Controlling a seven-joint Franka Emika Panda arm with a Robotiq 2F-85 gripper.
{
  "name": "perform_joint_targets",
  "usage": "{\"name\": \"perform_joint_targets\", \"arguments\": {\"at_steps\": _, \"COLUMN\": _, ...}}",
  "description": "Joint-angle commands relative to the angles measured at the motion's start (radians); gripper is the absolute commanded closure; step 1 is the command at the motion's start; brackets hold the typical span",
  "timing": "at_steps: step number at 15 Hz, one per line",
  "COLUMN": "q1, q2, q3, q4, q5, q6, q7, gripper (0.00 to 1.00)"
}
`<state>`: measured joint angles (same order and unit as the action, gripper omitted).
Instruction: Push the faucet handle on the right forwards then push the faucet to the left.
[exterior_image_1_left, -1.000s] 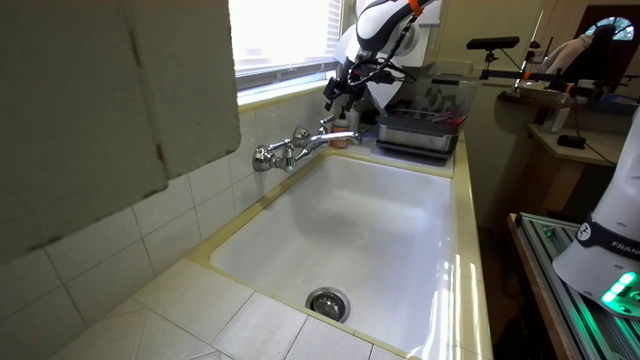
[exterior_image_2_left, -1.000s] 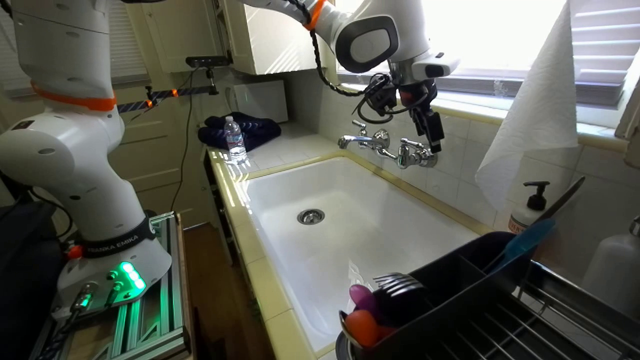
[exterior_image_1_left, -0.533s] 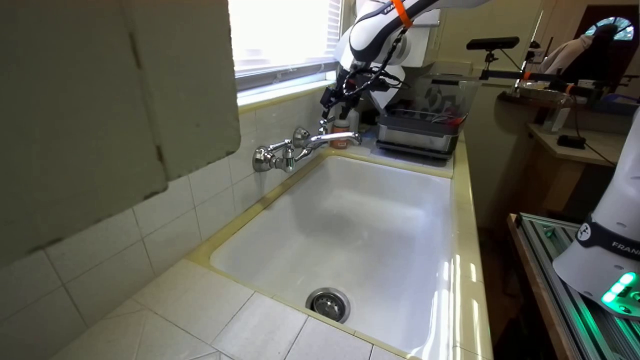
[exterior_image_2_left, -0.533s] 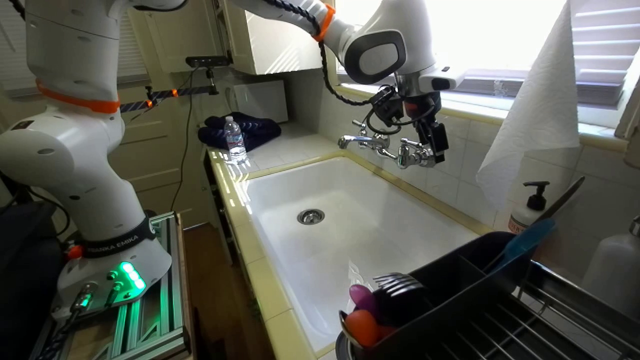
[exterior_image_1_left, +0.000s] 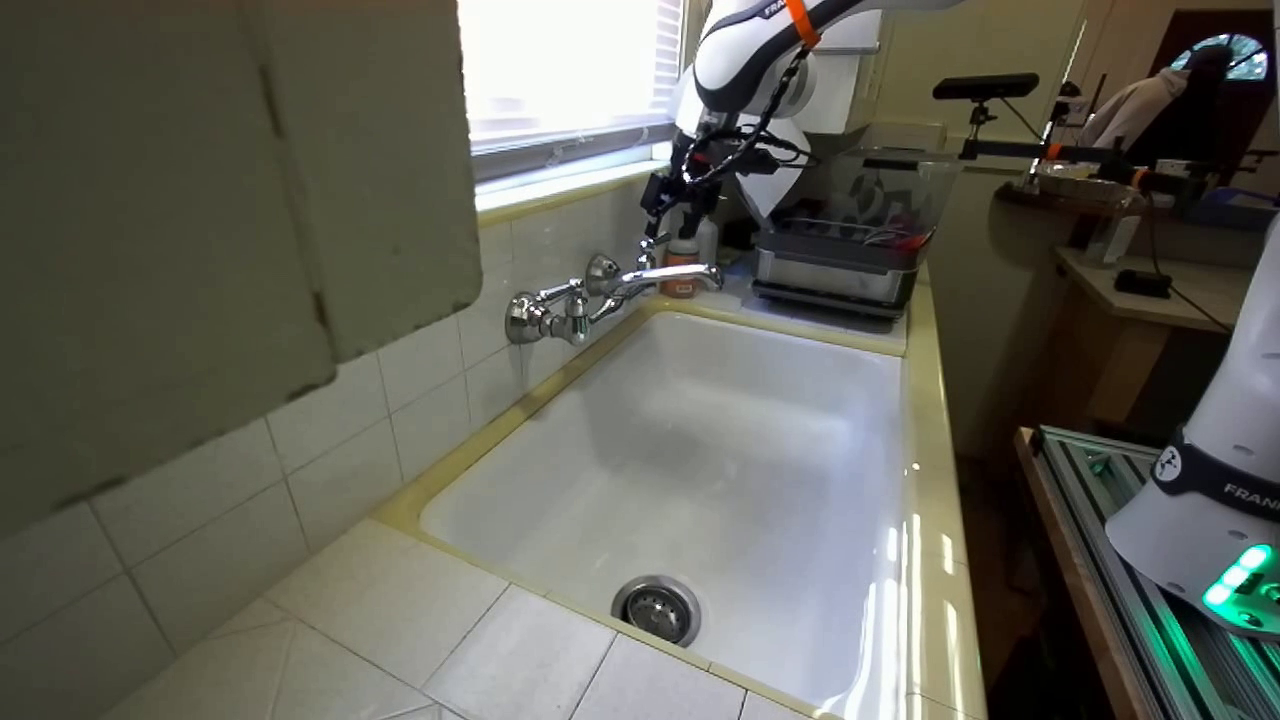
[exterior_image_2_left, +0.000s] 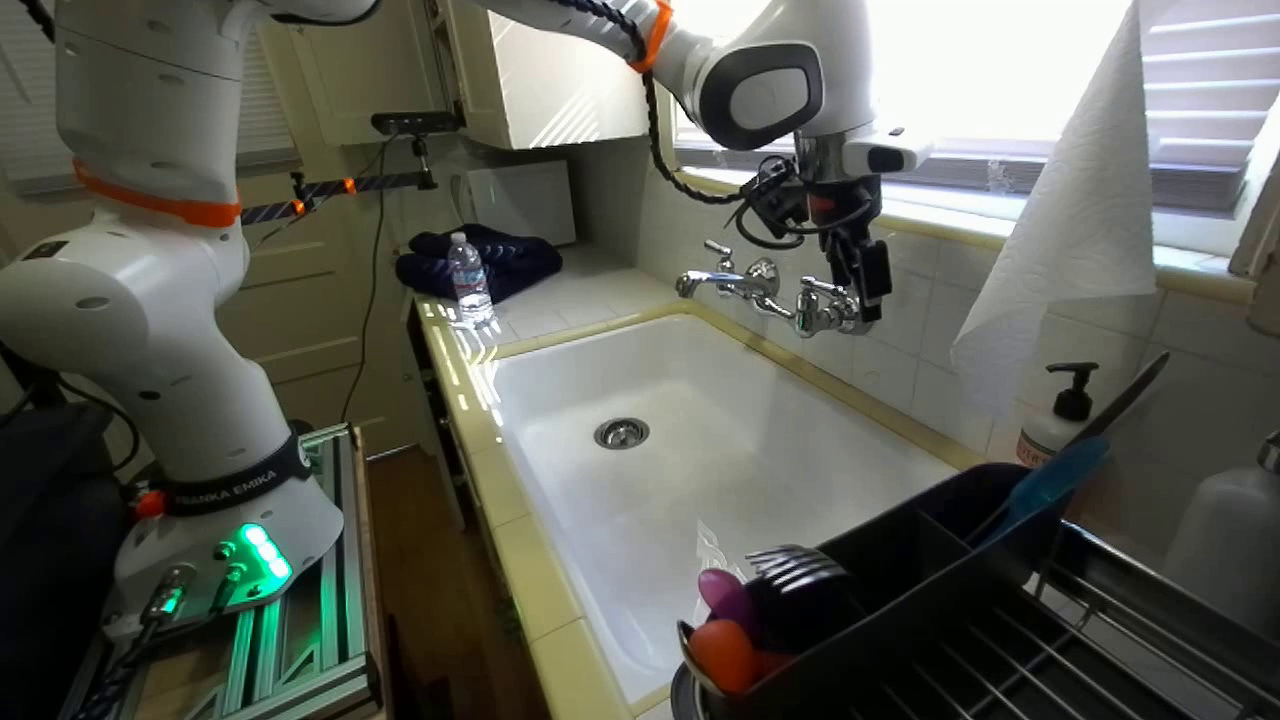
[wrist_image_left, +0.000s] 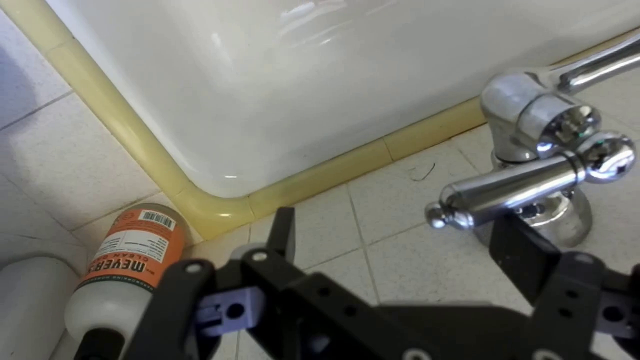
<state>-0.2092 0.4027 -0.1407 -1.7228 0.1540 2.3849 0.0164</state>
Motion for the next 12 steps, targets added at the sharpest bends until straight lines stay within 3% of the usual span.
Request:
{"name": "perform_joint_targets", "arguments": {"at_steps": 1, "q1": 0.035, "q2": -0.016, "q3": -0.037, "q4": 0.012, "q5": -0.118, "q6": -0.167, "q7": 0.075, "gripper": 0.00}}
{"name": "perform_joint_targets", "arguments": {"at_steps": 9, "q1": 0.055, "q2": -0.004, "q3": -0.051, "q4": 0.063, "q5": -0.240, "q6": -0.372, "q7": 0.142, "gripper": 0.00}}
{"name": "perform_joint_targets", "arguments": {"at_steps": 12, "q1": 0.042, "q2": 0.003, "q3": -0.057, "q4": 0.062, "q5": -0.258, "q6": -0.398, "q7": 0.132, "gripper": 0.00}}
